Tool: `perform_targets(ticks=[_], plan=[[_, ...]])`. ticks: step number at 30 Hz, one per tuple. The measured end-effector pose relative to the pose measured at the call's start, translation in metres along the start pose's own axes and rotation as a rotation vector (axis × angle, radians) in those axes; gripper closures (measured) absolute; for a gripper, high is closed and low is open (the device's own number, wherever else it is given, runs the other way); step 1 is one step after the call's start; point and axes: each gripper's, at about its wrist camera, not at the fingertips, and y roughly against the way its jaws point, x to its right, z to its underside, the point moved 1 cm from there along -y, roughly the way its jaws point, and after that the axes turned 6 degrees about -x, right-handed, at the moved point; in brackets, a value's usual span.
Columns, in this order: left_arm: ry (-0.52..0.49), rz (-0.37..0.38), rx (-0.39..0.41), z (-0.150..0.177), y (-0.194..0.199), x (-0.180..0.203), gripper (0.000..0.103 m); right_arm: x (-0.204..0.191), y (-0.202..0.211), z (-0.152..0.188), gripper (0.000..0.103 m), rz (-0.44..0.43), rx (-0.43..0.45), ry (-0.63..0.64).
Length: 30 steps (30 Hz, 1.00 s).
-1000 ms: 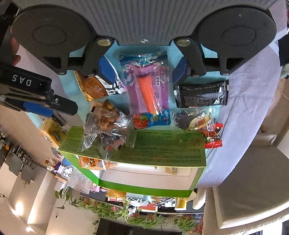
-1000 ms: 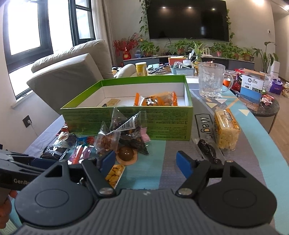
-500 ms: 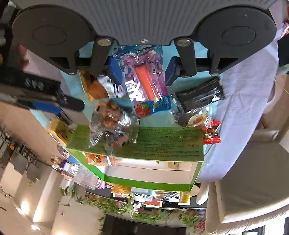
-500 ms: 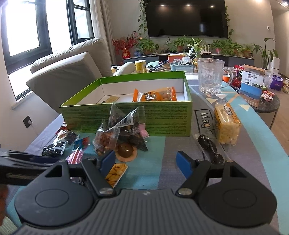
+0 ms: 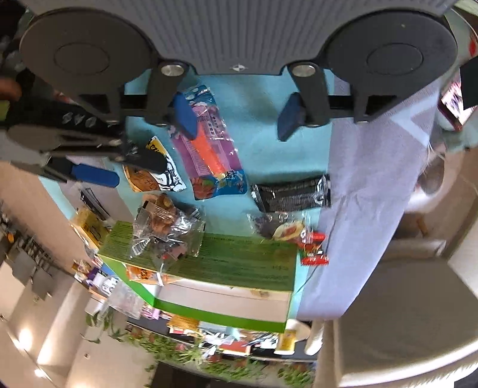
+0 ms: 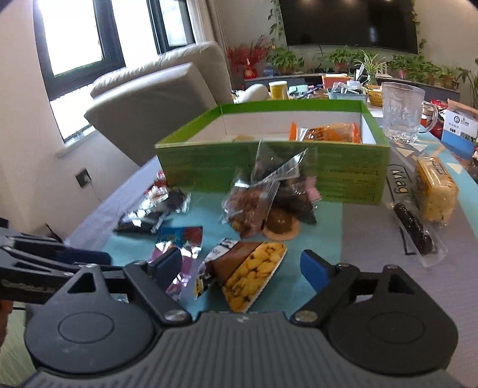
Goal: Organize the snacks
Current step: 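Grasp the brown peanut bag with the right tool while the left tool hovers over the purple packet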
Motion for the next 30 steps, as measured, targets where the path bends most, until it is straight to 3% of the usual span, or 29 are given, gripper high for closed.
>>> perform_targets(ticks=[5, 11, 16, 25, 27, 28, 29, 30], plan=[[0.004, 0.009, 0.004, 0.001, -0.002, 0.000, 0.045, -0.005, -0.012, -0.001, 0.055, 0.027, -0.041, -0.008], [0.002, 0.037, -0.010, -0.003, -0.008, 0.008, 0.044, -0.003, -0.011, 0.003, 0.056, 0.103, -0.027, 0.048], [-0.036, 0.058, -0.030, -0.004, -0.016, 0.028, 0.039, 0.021, 0.001, 0.003, 0.056, 0.103, -0.016, -0.032], [-0.085, -0.048, -0.039, -0.012, -0.030, 0.048, 0.033, 0.027, 0.002, 0.008, 0.056, 0.096, -0.004, -0.048], [-0.107, -0.061, -0.031, -0.010, -0.030, 0.050, 0.037, 0.030, 0.003, 0.008, 0.056, 0.086, 0.000, -0.055], [-0.113, -0.064, -0.022, -0.009, -0.029, 0.049, 0.054, 0.032, 0.004, 0.009, 0.056, 0.080, 0.003, -0.060], [-0.124, -0.068, -0.013, -0.008, -0.028, 0.048, 0.065, 0.033, 0.005, 0.009, 0.056, 0.077, 0.006, -0.063], [-0.125, -0.056, -0.006, -0.009, -0.026, 0.047, 0.066, 0.033, 0.005, 0.009, 0.056, 0.075, 0.008, -0.064]])
